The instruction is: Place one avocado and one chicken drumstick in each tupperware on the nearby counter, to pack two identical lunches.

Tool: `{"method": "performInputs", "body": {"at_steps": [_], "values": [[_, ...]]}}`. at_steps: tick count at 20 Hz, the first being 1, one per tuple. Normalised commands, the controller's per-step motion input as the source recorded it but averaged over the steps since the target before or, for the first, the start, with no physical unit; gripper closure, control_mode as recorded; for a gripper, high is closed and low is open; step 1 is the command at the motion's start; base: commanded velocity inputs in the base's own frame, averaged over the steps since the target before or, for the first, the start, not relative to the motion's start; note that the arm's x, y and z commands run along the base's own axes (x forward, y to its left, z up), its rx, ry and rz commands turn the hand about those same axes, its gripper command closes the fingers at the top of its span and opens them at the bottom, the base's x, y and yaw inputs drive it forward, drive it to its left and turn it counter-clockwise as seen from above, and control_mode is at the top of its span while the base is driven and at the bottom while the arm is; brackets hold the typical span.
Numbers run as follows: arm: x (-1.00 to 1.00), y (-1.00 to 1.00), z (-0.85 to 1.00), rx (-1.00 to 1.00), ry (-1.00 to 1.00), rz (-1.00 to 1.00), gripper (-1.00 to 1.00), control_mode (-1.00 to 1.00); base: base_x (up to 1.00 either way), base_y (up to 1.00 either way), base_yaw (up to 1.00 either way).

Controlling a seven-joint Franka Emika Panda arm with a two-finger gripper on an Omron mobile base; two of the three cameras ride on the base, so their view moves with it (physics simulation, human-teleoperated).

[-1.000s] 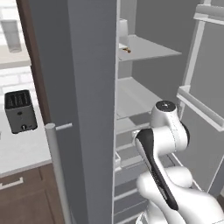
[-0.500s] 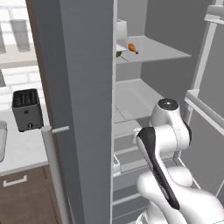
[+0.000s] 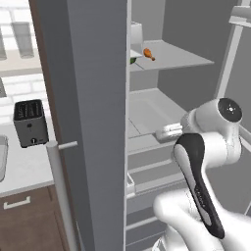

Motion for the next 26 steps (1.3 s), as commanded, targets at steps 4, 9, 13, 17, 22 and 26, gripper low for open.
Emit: {"method": "performInputs", "body": {"at_steps": [4,9,13,17,22,26], "values": [[0.25,0.05,1.0,-0.09,-0.41,0.18,-1.0,-1.0,0.0,0.0,0.0],[0.61,0.1,1.0,-0.16,-0.12,0.04,-1.0,-1.0,0.0,0.0,0.0],[0.24,0.0,1.0,-0.18,0.08,0.0,-1.0,-1.0,0.0,0.0,0.0],[0.28,0.07,1.0,-0.16,0.28,0.0,-1.0,-1.0,0.0,0.0,0.0],[0.66,0.26,0.15,-0.03,0.08,0.02,-1.0,-1.0,0.0,0.0,0.0],[0.53,0.04,-0.22,0.09,-0.08,0.04,-1.0,-1.0,0.0,0.0,0.0]]}}
